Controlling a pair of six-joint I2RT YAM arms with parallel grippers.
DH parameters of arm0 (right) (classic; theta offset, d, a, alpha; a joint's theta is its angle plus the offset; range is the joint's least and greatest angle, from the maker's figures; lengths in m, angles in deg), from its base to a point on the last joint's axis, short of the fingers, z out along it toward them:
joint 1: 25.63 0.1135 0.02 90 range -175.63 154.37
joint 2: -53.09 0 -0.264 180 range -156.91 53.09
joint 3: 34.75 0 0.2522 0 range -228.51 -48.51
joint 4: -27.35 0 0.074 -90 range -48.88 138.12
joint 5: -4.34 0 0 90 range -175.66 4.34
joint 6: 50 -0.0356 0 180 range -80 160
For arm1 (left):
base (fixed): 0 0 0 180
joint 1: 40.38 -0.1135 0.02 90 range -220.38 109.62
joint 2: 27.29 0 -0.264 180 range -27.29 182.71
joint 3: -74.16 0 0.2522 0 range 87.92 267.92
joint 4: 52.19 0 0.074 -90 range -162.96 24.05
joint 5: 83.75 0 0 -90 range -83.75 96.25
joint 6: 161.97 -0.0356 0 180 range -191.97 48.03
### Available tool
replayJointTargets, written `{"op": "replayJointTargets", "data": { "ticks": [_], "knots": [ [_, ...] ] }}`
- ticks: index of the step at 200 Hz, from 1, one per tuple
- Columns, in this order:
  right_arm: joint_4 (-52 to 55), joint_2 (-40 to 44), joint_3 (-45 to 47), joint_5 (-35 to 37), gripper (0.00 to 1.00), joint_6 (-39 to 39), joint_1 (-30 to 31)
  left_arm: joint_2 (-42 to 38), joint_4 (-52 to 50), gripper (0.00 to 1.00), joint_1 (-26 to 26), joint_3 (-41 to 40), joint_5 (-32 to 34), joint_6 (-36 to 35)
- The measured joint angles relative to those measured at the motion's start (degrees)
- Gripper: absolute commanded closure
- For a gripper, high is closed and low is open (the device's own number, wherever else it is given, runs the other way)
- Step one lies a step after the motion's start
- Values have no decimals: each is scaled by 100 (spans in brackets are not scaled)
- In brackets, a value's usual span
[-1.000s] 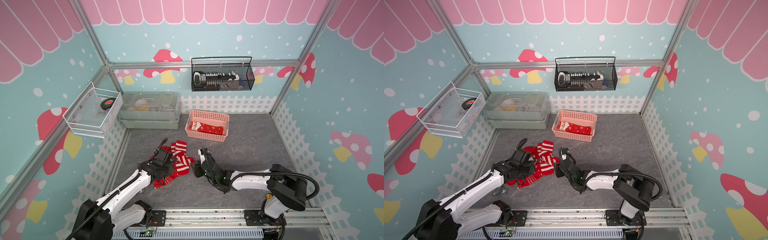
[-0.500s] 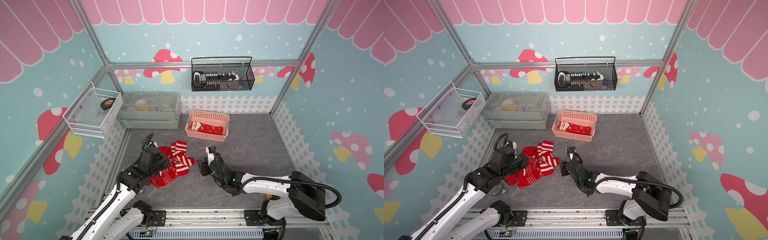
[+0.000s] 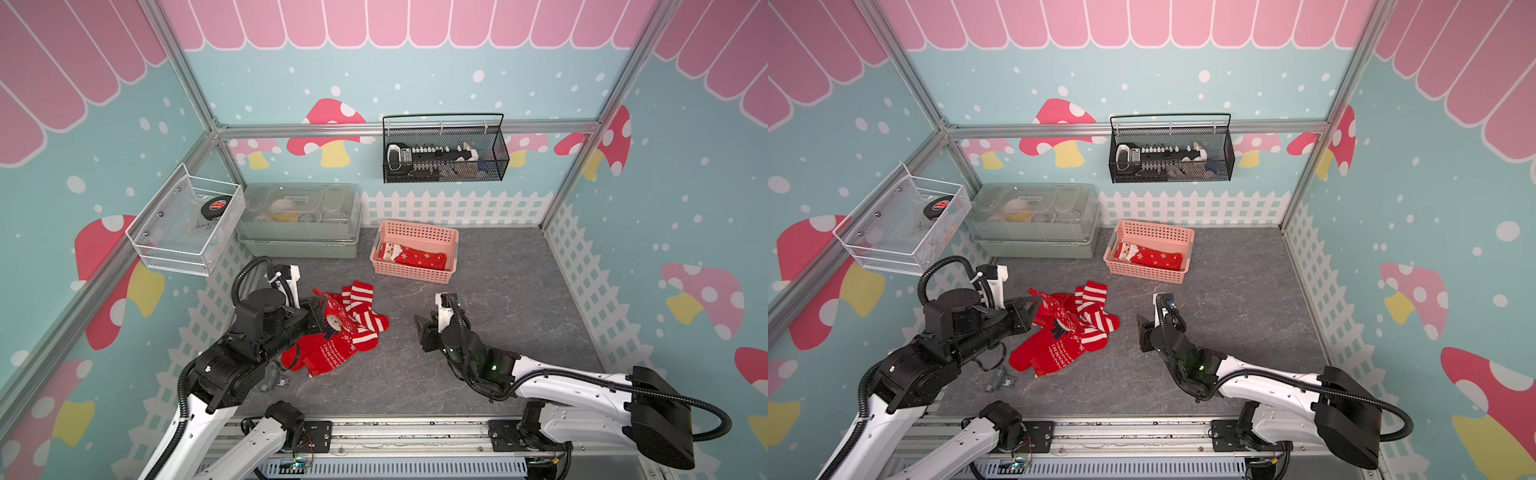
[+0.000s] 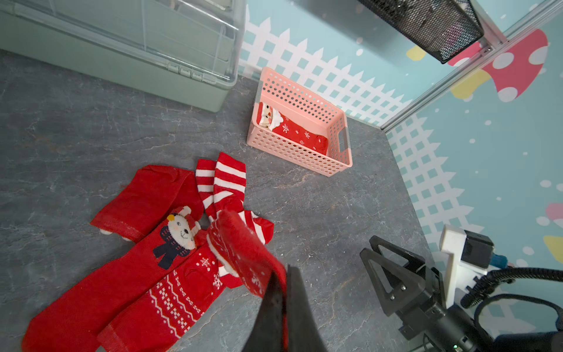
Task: Place the socks together as a pair
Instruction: Pick up the sock at the center of the board, then flatten out the sock at the center of the board.
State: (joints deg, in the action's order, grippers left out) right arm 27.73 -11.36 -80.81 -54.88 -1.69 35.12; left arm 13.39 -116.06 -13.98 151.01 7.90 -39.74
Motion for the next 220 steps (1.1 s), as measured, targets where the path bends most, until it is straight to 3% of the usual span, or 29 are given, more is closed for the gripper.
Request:
{"op": "replayJointTargets", "data": {
  "ticks": [56, 99, 120, 146, 188, 210, 220],
  "knots": [
    [374, 610, 269, 496, 49, 7, 0, 315, -186, 100, 153, 264, -682, -181],
    [654, 953, 382, 800, 49, 0, 0, 1080, 356, 100, 1655, -116, -555, -28],
    [822, 1196, 472, 988, 49, -44, 0, 1858, 955, 100, 2302, -367, -527, 59],
    [1104, 1606, 636, 1314, 49, -105, 0, 3224, 1696, 100, 2743, -339, -560, 72],
    [1814, 2417, 752, 1908, 49, -258, 0, 5219, 2361, 100, 3093, 570, -839, 59],
    [2188, 2835, 763, 2188, 49, -313, 0, 5821, 2664, 78, 3163, 1132, -1047, 76],
    [2332, 3010, 778, 2286, 49, -323, 0, 5993, 2782, 59, 3178, 1298, -1121, 90]
  ]
}}
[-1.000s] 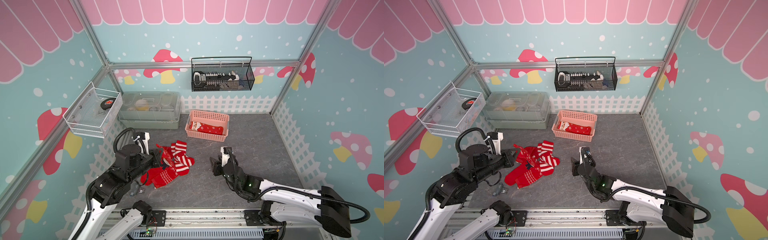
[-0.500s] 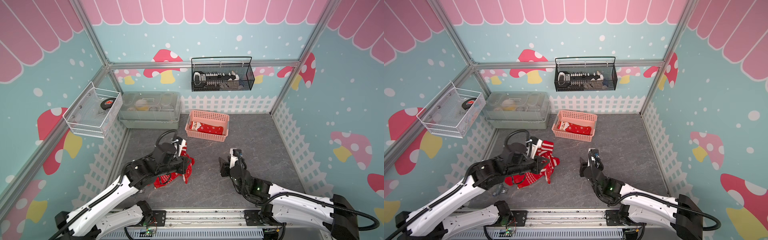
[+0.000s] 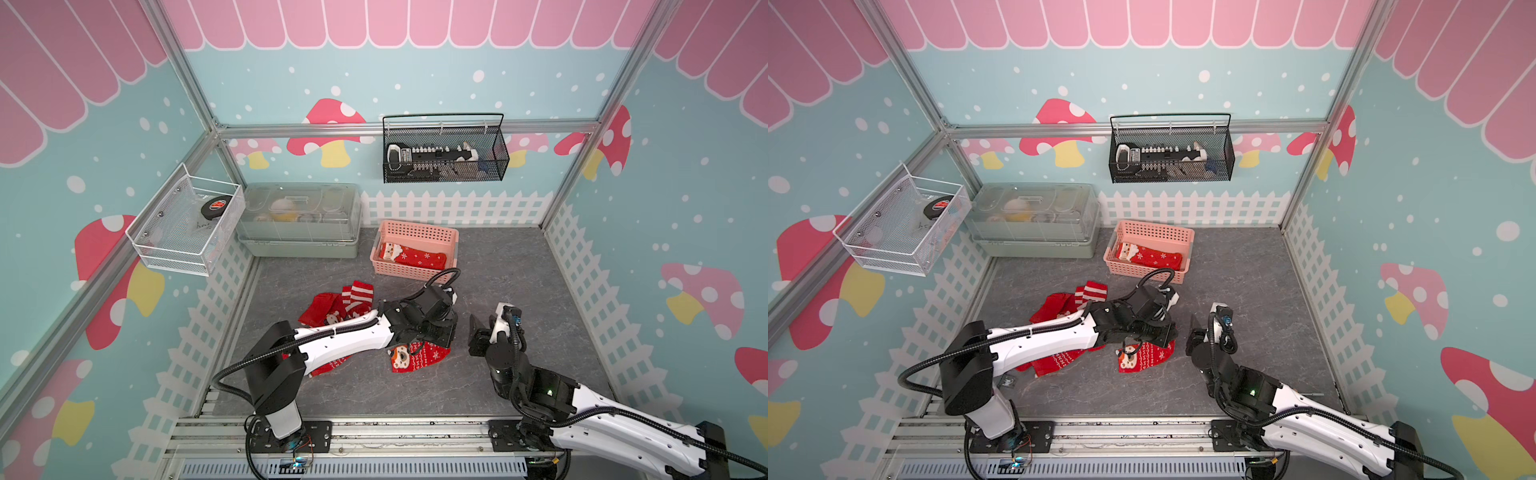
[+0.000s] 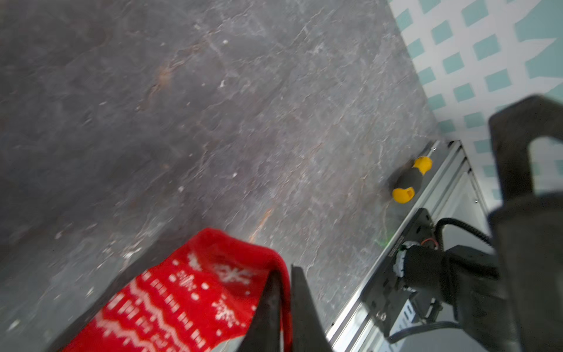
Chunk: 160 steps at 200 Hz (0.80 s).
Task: Place the socks together as a pair
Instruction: Flatten out the sock at the center of the board.
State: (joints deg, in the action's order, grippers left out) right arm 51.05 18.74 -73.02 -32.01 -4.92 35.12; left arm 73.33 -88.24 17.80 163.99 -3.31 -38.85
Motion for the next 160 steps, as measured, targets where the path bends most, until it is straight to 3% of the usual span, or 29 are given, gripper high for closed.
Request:
{"op": "replayJointTargets", "data": {
  "ticks": [24, 50, 77, 137, 160],
  "knots": [
    [299, 358, 63, 179, 48, -24, 0, 118, 153, 36, 2, 133, -55, 109],
    [516, 557, 87, 251, 48, -31, 0, -33, 138, 33, -52, 118, 55, 140],
    [538, 498, 87, 203, 47, -9, 0, -848, 177, 19, -341, -361, 334, 289],
    [223, -868, -138, -562, 46, 208, 0, -3512, 109, 16, -1388, -2490, 1154, 835],
    [-363, -1902, -293, -1294, 59, 243, 0, -4419, -63, 17, -1510, -3316, 1552, 1123]
  ]
}}
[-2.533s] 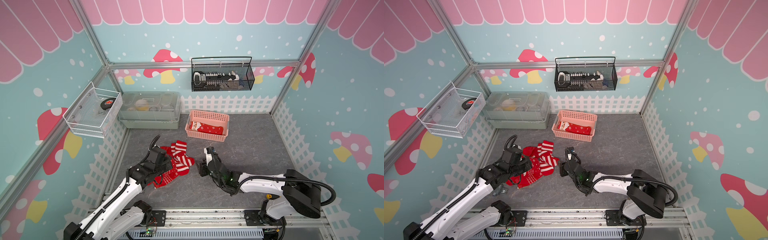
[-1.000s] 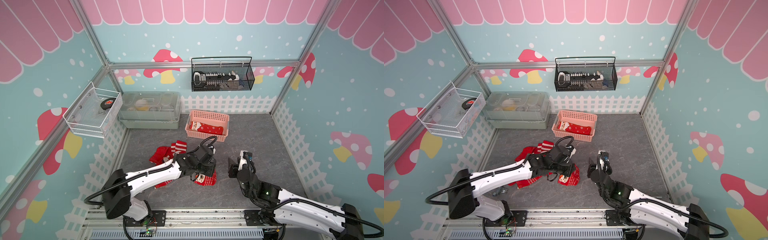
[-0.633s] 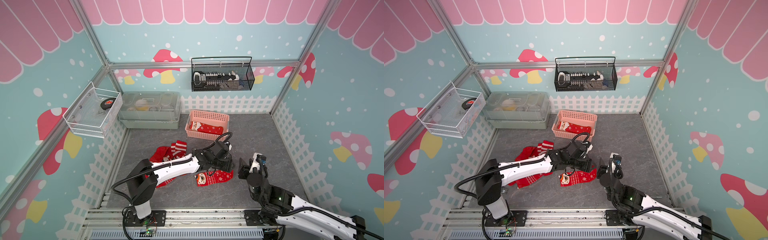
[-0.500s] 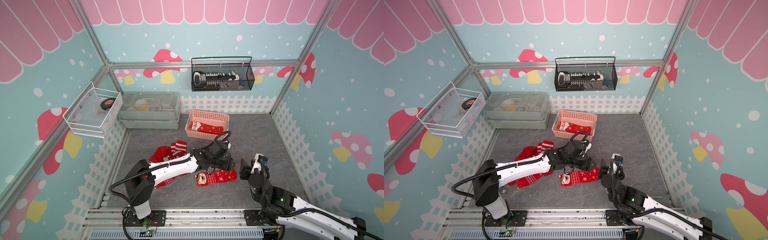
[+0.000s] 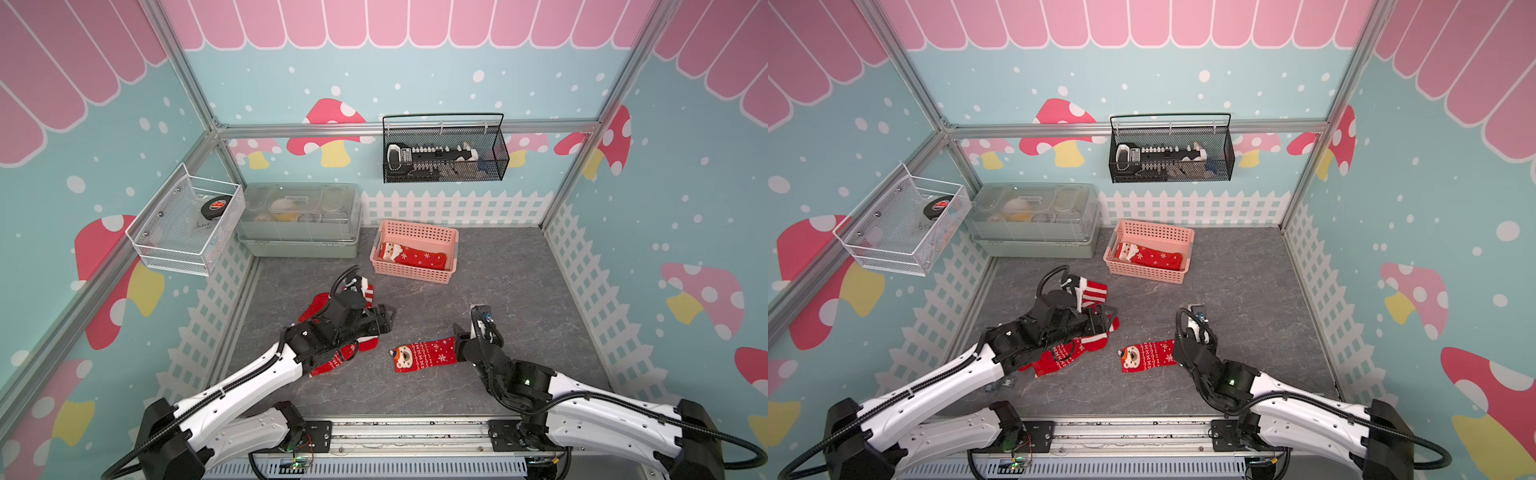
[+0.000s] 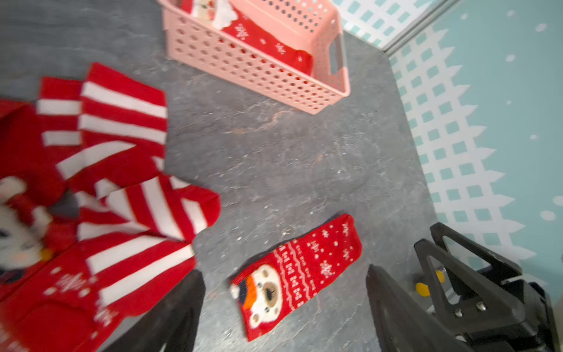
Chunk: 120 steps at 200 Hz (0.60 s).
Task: Place the socks together as a pair
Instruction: Flatten out the sock at the center of the board.
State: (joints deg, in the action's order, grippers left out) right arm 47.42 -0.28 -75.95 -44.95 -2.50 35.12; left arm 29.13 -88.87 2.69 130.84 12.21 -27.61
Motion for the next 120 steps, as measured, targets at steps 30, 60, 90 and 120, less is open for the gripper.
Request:
{"op": "replayJointTargets", "data": {
  "ticks": [30, 60, 90, 120],
  "knots": [
    [-776, -1510, -264, -1174, 71, -234, 0, -817, -352, 18, -63, -647, 560, 411],
    [-1491, -2527, -396, -1956, 71, -570, 0, -1128, -828, 19, -87, -761, 1113, 741],
    [-1646, -3438, -940, -2498, 74, -815, 0, -1060, -1429, 20, -105, -734, 1641, 1130],
    [-1947, -3910, -1217, -2811, 75, -1034, 0, -811, -2022, 20, -120, -675, 1978, 1517]
  ]
}}
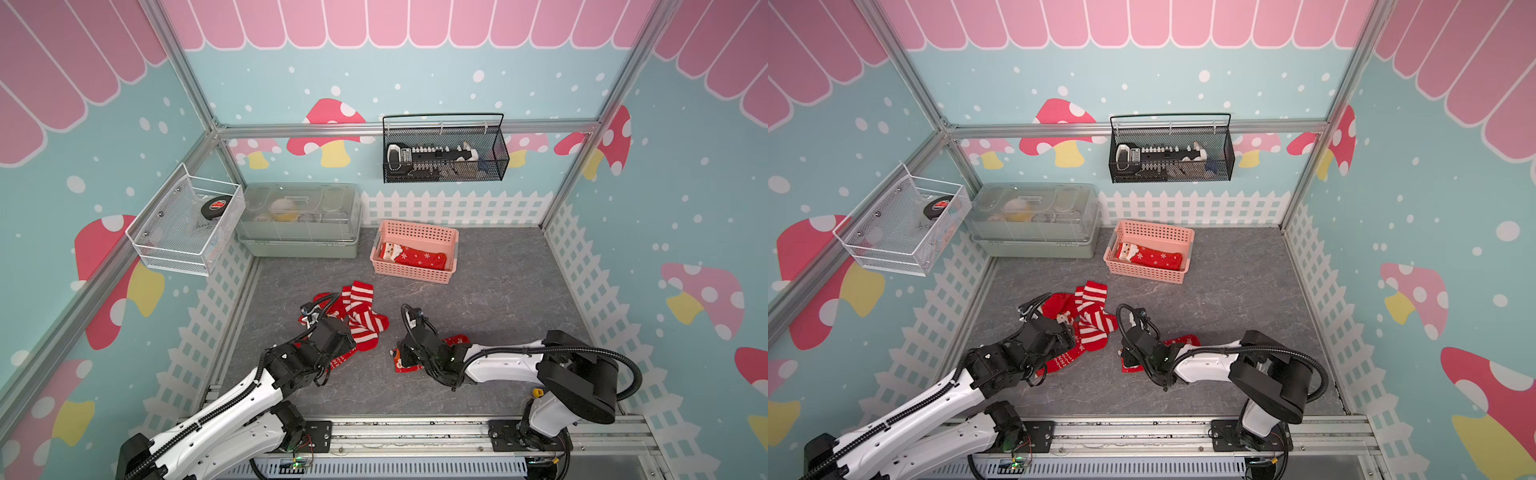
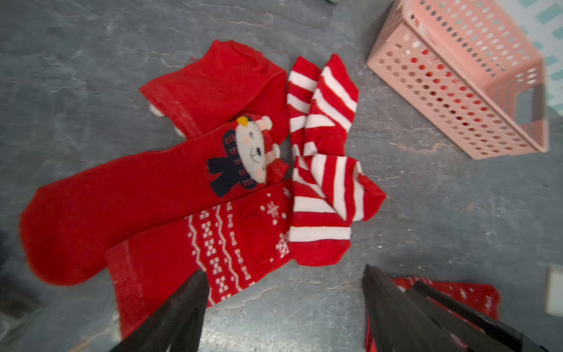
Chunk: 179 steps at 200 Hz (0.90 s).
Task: Place the socks together as a pair
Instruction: Flatten out the sock at the center of the board.
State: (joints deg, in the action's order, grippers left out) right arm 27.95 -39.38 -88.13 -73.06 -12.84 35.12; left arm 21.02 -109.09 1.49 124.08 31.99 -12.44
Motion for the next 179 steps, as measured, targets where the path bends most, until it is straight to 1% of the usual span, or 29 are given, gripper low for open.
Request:
{"op": "replayJointTargets", "data": {
  "ticks": [25, 45, 63, 86, 116, 152, 179],
  "knots": [
    [-7, -361, -190, -140, 76, -127, 0, 68, -258, 20, -83, 0, 66, 243],
    [-11, -610, -302, -210, 76, -232, 0, 98, -376, 21, -249, 0, 57, 387],
    [-116, -752, -378, -203, 77, -332, 0, 151, -501, 24, -439, 0, 31, 531],
    [-267, -970, -562, -138, 76, -398, 0, 267, -774, 25, -614, 28, 0, 758],
    [-380, -1121, -686, 63, 75, -417, -13, 531, -1145, 24, -673, 195, 0, 997],
    [-413, -1071, -715, 136, 72, -227, -203, 1019, -1296, 24, -872, 275, -120, 1169],
    [-487, -544, -568, 201, 70, 24, -260, 1362, -1338, 25, -1217, 278, -306, 1180]
  ]
}}
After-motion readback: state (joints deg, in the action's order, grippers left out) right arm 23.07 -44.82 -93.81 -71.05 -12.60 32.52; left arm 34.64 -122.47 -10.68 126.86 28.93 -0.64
